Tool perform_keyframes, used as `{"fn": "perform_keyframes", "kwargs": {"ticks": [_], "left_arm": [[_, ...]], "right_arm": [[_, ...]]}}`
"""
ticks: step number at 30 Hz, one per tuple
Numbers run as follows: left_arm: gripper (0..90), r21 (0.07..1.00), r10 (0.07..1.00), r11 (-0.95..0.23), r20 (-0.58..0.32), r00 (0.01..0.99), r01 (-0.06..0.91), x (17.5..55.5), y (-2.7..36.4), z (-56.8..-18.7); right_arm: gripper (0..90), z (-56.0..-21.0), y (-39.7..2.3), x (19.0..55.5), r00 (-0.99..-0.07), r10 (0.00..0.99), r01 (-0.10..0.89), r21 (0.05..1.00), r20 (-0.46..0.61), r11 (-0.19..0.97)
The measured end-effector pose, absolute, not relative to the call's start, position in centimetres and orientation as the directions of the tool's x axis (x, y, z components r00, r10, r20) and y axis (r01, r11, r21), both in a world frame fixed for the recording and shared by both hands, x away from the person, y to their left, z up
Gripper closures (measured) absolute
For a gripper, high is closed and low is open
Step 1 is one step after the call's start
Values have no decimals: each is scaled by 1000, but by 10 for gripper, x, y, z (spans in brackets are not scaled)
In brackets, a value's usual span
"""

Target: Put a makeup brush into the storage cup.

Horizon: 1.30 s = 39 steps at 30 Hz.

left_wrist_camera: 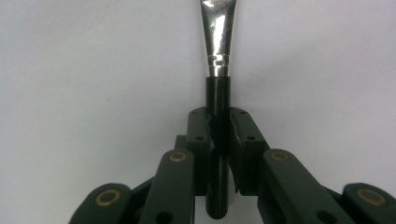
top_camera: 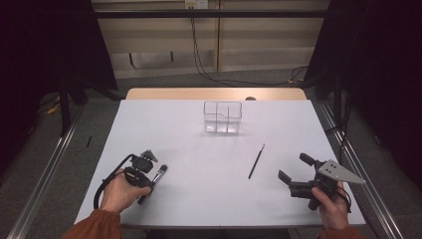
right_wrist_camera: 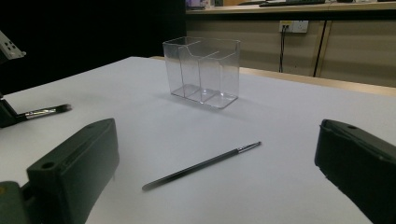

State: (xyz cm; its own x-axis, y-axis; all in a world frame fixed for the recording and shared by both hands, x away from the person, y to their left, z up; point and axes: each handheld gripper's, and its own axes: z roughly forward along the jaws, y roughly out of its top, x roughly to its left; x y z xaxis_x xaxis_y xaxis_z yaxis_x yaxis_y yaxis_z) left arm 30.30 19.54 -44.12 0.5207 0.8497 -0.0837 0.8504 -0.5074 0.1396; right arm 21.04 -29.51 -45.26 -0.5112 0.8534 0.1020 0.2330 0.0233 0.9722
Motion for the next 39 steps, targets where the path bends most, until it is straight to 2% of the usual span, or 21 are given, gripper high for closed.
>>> {"fn": "perform_keyframes", "kwargs": {"ticks": [13,26,39], "left_arm": [[800,247,868,-423,-166,468,872,297,212,-442],[799,463,868,-299,-231,439,835,290,225,-441],[799,702,834,-196,-247,493,685,279,234,-439]], "right_arm": [[0,-453,-294,212,-518,850,232,972,99,28],[0,-453,-294,212,-512,853,238,971,103,26],[0,-454,-293,213,-512,853,240,970,103,27]]}}
